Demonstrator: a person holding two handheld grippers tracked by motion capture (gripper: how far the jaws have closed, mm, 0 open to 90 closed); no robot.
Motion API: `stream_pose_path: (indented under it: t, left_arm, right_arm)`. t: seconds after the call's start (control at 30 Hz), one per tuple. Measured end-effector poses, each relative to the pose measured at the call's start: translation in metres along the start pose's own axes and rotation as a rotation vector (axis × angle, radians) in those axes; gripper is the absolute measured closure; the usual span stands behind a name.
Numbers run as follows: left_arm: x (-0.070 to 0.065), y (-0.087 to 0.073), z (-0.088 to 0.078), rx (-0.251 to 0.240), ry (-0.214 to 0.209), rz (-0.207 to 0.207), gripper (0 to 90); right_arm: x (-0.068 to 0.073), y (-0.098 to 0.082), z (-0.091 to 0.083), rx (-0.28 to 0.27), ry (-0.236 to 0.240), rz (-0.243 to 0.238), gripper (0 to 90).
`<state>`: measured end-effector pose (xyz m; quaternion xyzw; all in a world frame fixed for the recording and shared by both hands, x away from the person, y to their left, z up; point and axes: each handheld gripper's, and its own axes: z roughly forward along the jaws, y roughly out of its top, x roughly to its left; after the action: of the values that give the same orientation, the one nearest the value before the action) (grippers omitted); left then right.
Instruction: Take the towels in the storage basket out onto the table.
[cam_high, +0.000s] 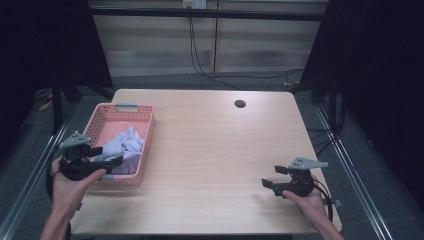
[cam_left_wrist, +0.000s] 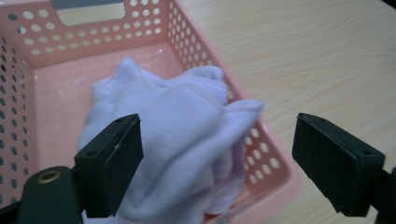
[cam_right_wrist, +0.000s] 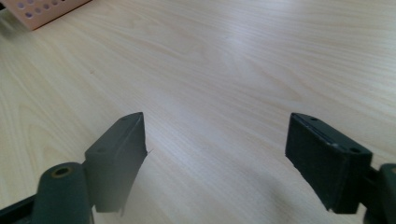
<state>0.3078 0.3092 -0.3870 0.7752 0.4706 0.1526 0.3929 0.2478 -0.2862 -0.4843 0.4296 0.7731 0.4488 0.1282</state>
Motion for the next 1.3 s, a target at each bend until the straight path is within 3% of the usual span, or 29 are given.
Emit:
stream_pose_path:
  t: [0.1,0.27,0.37,0.43,0.5,0.6,0.67,0.77,0.97,1.07,1.17,1.3]
  left_arm:
    - [0.017,0.006,0.010,0.044,-0.026,-0.001,16.0]
    - [0.034,0.006,0.030,0.126,-0.016,0.004,16.4]
    - [0.032,0.005,0.040,0.175,-0.057,0.004,15.9]
    - [0.028,0.005,0.047,0.215,-0.072,0.039,15.1]
    - [0.025,0.008,0.054,0.249,-0.044,0.046,11.5]
    - [0.024,0.014,0.069,0.342,-0.021,0.049,7.1]
    - [0.023,0.016,0.079,0.393,-0.025,0.075,1.3]
    - [0.021,0.017,0.093,0.474,0.027,0.108,0.0]
    - [0.023,0.023,0.113,0.538,0.068,0.092,0.0]
    - [0.022,0.021,0.121,0.576,0.121,0.137,0.0]
    - [0.022,0.019,0.128,0.598,0.163,0.144,0.0]
    - [0.029,0.020,0.132,0.629,0.147,0.107,0.0]
  right_arm:
    - [0.000,0.000,0.001,0.000,0.009,-0.005,21.2]
    - [0.001,0.000,0.002,0.007,0.013,-0.006,21.5]
    - [0.001,0.000,0.002,-0.003,0.020,0.005,21.5]
    - [0.001,0.000,0.002,0.001,0.019,0.008,21.7]
    - [0.000,0.000,0.003,0.007,0.021,0.007,21.7]
    - [0.000,0.001,0.004,0.009,0.021,0.004,21.7]
    - [0.001,0.001,0.004,0.015,0.020,0.003,21.3]
    - [0.001,0.001,0.005,0.018,0.022,0.003,21.0]
    - [0.001,0.001,0.006,0.027,0.028,0.007,21.1]
    - [0.002,0.001,0.005,0.023,0.031,0.003,21.0]
    - [0.002,0.001,0.006,0.030,0.034,0.006,21.2]
    - [0.002,0.001,0.007,0.036,0.035,0.004,21.6]
